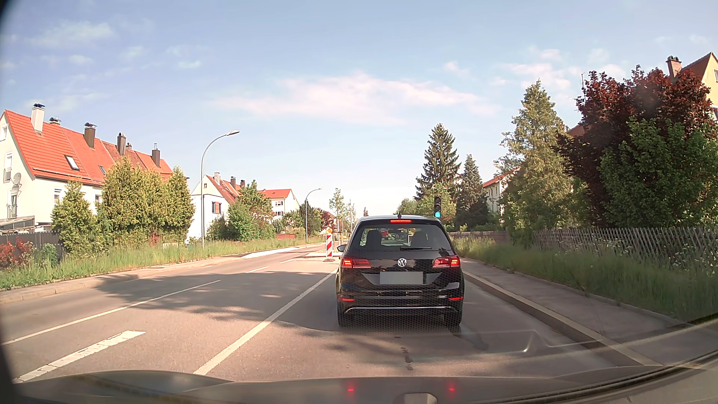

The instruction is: Follow the waypoints while adhering to traffic rules and regulations

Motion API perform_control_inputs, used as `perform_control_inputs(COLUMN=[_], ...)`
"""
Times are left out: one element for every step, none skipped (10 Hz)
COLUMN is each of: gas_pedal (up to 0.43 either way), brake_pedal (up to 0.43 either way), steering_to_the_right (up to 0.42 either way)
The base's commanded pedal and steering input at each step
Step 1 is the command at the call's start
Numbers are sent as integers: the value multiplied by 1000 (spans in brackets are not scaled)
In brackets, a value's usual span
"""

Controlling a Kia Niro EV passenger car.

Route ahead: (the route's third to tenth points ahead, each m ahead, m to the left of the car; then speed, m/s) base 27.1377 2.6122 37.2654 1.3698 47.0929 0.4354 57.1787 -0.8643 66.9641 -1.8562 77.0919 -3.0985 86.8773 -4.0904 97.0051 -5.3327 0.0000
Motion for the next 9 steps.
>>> perform_control_inputs(gas_pedal=[0, 0, 0, 0, 0, 0, 0, 0, 0], brake_pedal=[250, 244, 250, 244, 250, 250, 250, 250, 250], steering_to_the_right=[-21, -21, -21, -21, -21, -21, -21, -21, -21])
